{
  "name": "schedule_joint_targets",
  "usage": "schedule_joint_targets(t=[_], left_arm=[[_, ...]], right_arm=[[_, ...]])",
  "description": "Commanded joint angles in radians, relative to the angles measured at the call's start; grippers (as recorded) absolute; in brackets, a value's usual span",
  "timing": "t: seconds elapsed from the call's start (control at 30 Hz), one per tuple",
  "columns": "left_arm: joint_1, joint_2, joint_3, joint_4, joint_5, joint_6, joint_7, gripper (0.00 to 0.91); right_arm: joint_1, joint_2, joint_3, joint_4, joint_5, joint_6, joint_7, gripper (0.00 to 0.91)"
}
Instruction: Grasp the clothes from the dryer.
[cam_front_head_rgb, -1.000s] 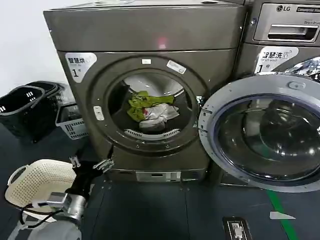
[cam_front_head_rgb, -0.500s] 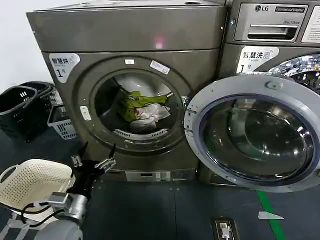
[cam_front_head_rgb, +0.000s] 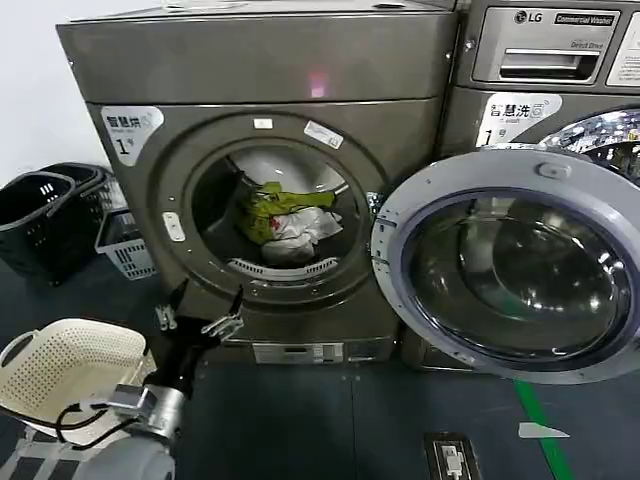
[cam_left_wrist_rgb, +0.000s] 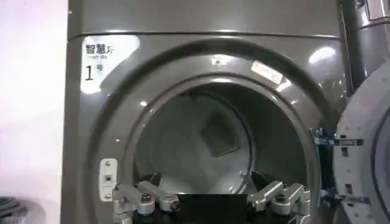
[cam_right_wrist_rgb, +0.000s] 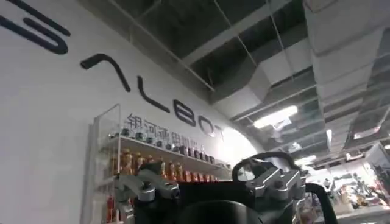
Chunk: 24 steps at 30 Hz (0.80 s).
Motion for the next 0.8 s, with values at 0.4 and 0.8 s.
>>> schedule_joint_targets(t=[0.4,0.8], left_arm=[[-0.017,0.007,0.019,0.021,0.005,-0.011,0.004,0.907],[-0.014,0.013,0.029,0.021,0.008,-0.012,0.004,0.907]], right_arm=[[0.001,0.004,-0.005,0.008,0.007,0.032,-0.011,0.907],[-0.005,0.007,-0.006,0.017,0.008,0.033,-0.009,0.907]])
